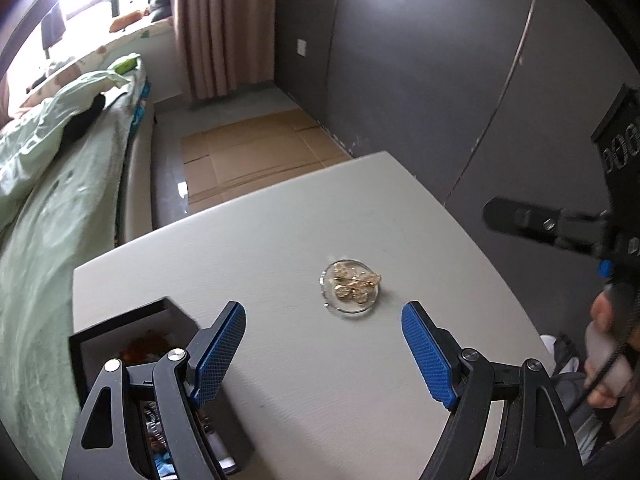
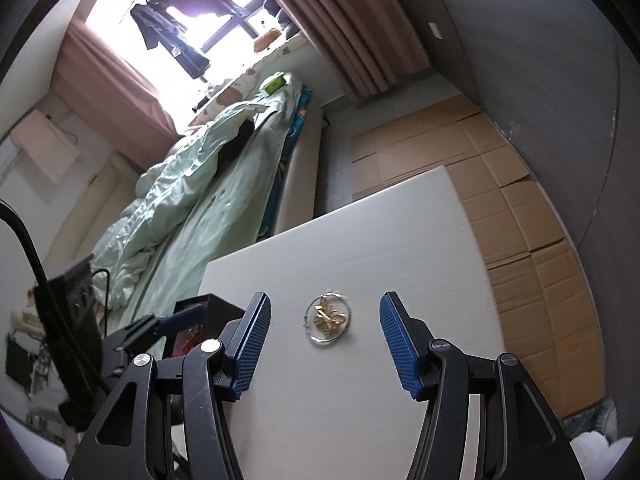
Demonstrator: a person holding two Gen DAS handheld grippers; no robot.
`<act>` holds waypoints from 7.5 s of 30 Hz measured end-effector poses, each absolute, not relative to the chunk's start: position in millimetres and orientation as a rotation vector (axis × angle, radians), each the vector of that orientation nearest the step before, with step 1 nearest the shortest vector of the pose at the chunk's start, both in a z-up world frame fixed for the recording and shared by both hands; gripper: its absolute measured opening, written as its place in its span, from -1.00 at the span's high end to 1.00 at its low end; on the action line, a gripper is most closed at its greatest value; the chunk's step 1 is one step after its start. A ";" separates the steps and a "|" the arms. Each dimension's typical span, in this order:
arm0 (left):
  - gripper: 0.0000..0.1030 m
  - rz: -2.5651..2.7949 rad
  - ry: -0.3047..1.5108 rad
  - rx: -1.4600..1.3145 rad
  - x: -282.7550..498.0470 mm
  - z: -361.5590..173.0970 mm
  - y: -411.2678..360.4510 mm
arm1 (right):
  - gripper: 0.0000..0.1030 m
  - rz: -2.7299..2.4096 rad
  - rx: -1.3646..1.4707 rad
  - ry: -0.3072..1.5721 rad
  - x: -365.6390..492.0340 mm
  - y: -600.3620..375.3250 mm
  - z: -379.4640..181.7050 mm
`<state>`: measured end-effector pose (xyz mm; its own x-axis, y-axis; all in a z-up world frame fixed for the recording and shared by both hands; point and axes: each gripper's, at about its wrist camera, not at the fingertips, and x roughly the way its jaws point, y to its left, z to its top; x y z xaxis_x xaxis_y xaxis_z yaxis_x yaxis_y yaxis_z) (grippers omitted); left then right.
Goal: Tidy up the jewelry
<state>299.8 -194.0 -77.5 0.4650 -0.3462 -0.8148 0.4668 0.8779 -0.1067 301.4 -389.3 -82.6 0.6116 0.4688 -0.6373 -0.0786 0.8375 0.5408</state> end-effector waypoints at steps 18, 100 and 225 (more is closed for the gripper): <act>-0.58 -0.486 1.052 0.226 321.4 -129.8 -247.6 | -0.12 0.261 0.598 0.846 295.0 -443.3 -93.4; 0.01 -0.304 0.934 -0.101 291.0 -81.3 -32.7 | 0.74 0.424 0.025 1.044 328.3 -292.3 -135.2; -0.99 -0.281 0.611 -0.118 -29.3 77.3 -51.2 | -1.00 0.438 0.251 0.606 0.0 -295.0 53.3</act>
<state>-29.3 -51.2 77.3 0.7824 -0.2939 -0.5490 0.2246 0.9555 -0.1914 0.0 -295.0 53.3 0.7348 0.4663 -0.4926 -0.3219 0.8789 0.3519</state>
